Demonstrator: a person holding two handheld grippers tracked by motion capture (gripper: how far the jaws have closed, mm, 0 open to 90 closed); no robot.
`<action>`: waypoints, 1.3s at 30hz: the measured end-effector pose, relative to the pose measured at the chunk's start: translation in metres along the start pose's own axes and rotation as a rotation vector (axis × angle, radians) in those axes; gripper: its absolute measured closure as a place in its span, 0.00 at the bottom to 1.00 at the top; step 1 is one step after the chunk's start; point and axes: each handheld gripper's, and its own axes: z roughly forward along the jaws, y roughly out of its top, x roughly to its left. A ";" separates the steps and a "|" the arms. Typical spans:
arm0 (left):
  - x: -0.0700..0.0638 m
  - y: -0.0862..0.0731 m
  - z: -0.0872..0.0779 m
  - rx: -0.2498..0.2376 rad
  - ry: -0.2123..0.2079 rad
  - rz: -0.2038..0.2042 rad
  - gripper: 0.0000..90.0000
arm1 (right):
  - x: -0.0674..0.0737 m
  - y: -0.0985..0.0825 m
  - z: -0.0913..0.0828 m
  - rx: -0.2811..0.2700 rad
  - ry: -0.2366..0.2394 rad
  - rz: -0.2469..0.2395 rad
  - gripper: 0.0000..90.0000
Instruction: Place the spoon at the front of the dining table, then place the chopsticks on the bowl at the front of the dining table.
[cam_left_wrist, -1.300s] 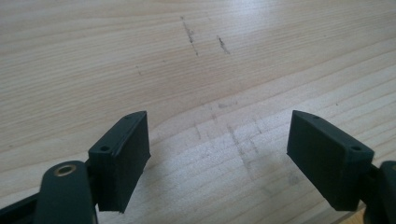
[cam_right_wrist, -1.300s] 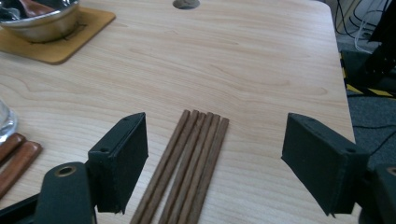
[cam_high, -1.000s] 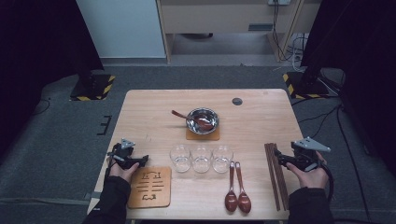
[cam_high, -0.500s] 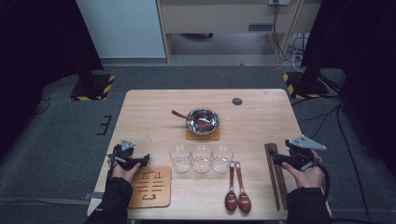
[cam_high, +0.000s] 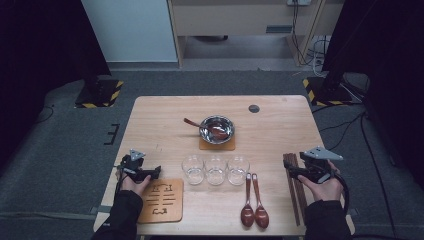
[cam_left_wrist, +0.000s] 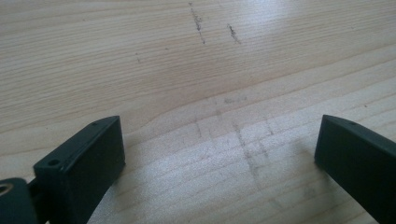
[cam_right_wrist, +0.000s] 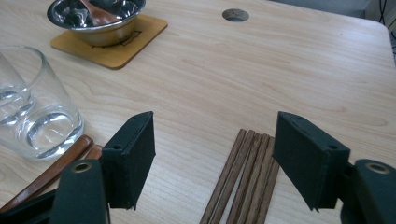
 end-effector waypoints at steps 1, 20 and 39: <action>0.000 0.000 0.000 0.002 0.001 -0.002 0.00 | 0.000 -0.001 0.001 0.006 0.004 -0.001 0.34; 0.000 0.000 0.000 0.004 0.003 -0.002 0.00 | 0.005 -0.019 0.022 0.131 0.039 -0.021 0.42; 0.000 0.000 0.000 0.004 0.003 -0.002 0.00 | 0.010 -0.032 0.045 0.248 0.052 -0.039 0.49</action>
